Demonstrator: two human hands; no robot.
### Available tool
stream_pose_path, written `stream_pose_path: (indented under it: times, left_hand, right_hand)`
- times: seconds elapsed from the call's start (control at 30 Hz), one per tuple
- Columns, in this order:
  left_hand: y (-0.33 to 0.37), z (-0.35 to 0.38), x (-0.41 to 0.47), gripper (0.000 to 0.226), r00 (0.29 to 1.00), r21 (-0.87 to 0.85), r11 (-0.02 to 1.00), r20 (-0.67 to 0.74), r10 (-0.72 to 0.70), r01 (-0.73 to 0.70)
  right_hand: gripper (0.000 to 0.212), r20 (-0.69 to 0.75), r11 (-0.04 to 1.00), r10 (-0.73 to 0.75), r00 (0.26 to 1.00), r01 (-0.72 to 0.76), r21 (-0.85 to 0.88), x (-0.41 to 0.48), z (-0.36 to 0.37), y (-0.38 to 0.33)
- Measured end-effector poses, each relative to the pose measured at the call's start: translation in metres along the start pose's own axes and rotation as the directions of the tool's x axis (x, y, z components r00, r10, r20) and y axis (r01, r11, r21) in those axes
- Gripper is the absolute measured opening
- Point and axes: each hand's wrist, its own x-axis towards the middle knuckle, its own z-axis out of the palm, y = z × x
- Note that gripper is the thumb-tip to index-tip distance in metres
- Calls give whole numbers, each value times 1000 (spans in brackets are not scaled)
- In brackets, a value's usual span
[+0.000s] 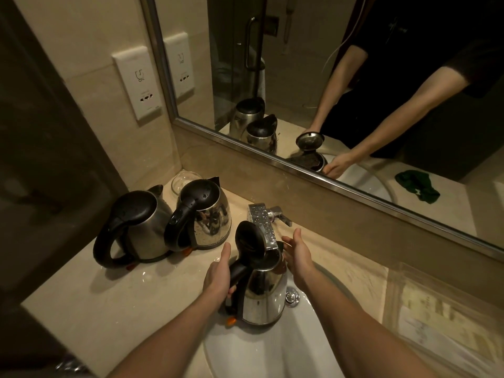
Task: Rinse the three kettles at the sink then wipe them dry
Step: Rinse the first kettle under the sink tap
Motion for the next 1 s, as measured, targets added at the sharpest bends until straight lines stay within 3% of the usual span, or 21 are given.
stream_pose_path:
  times: [0.13, 0.63, 0.83, 1.0]
  left_hand:
    - [-1, 0, 0, 85, 1000, 8, 1000, -3, -4, 4]
    - [8, -2, -9, 78, 999, 3, 999, 36, -32, 32]
    - [7, -4, -7, 88, 998, 12, 999, 50, -44, 44]
    - [9, -3, -10, 79, 998, 19, 999, 51, -48, 47]
  right_hand:
    - [56, 6, 1000, 1, 1000, -1, 15, 1, -1, 1]
    - [64, 16, 1000, 5, 1000, -6, 23, -4, 2, -3]
    - [65, 12, 1000, 15, 1000, -15, 25, -6, 2, -4]
    - [64, 12, 999, 2, 1000, -2, 49, -8, 1, -6]
